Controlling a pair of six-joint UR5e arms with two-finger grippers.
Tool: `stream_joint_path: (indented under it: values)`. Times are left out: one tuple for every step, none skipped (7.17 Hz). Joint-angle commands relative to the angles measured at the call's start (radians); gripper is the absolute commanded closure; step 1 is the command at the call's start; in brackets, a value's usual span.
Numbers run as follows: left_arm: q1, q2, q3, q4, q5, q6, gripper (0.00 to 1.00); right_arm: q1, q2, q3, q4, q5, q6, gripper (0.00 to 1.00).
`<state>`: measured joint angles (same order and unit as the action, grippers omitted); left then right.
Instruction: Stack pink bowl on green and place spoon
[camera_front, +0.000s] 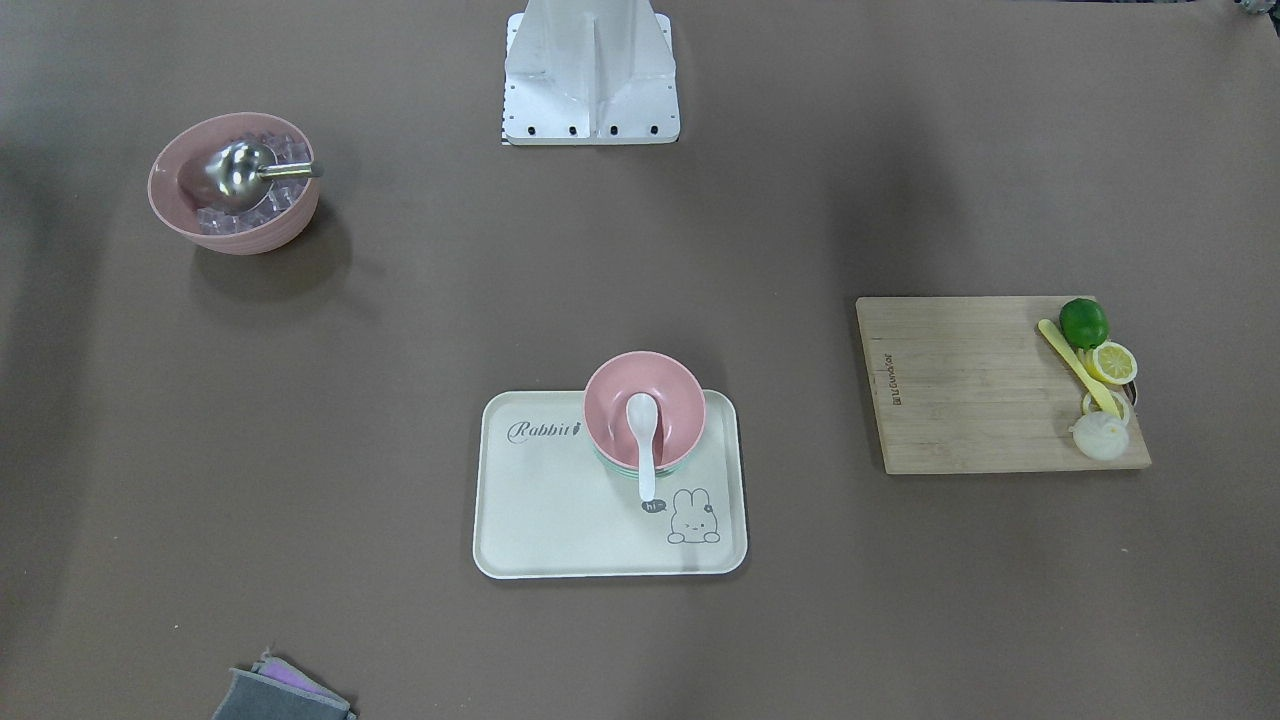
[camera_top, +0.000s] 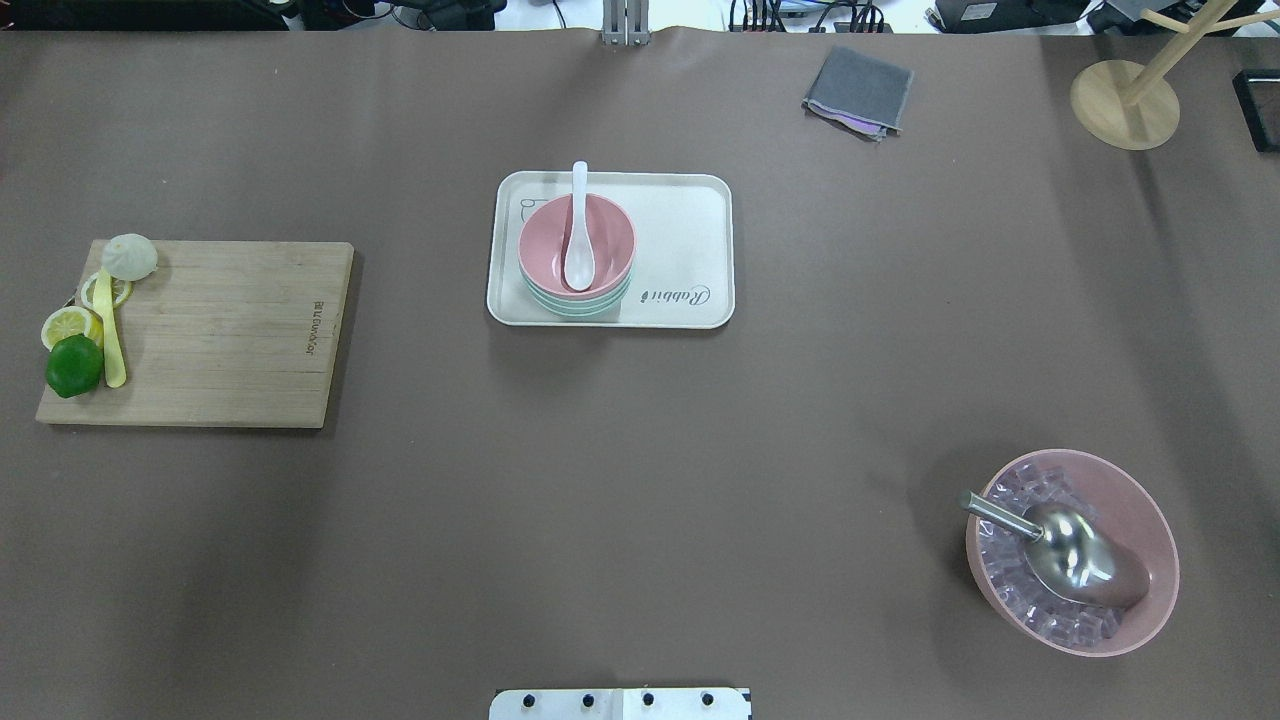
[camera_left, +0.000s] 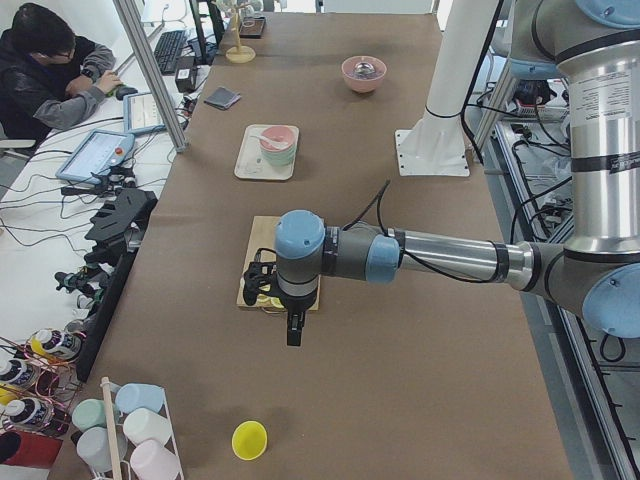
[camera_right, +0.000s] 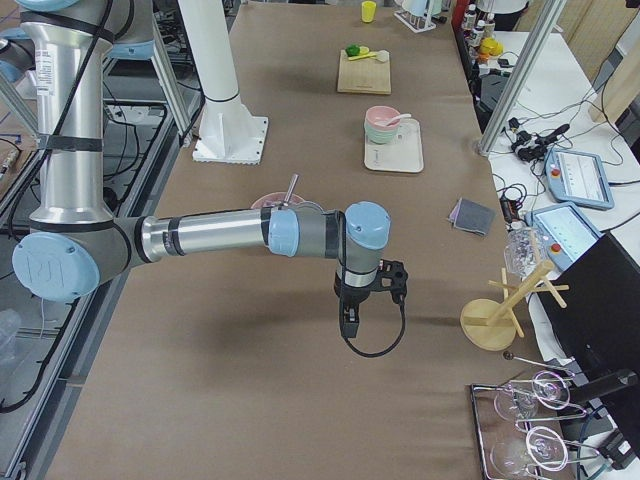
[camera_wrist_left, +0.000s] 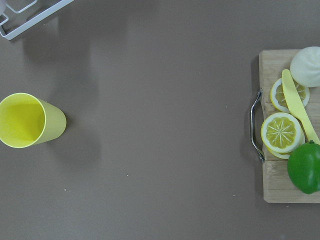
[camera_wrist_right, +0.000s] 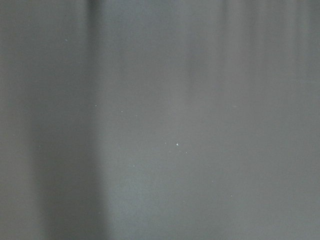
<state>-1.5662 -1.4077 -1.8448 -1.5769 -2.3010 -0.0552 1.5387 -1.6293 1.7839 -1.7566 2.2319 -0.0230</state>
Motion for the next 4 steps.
stream_joint_path:
  values:
    - [0.000,0.009,-0.010,0.000,0.000,0.000,0.02,-0.002,0.000,0.000,0.000,0.000,0.000,0.00]
    - [-0.002,0.009,-0.011,0.000,0.000,0.000,0.02,-0.006,0.002,0.000,0.000,0.000,0.000,0.00]
    - [-0.002,0.009,-0.016,0.000,0.000,0.000,0.02,-0.009,0.002,0.000,0.000,0.000,0.000,0.00]
    - [-0.002,0.010,-0.017,0.000,0.000,0.000,0.02,-0.009,0.002,0.000,0.000,0.000,0.000,0.00]
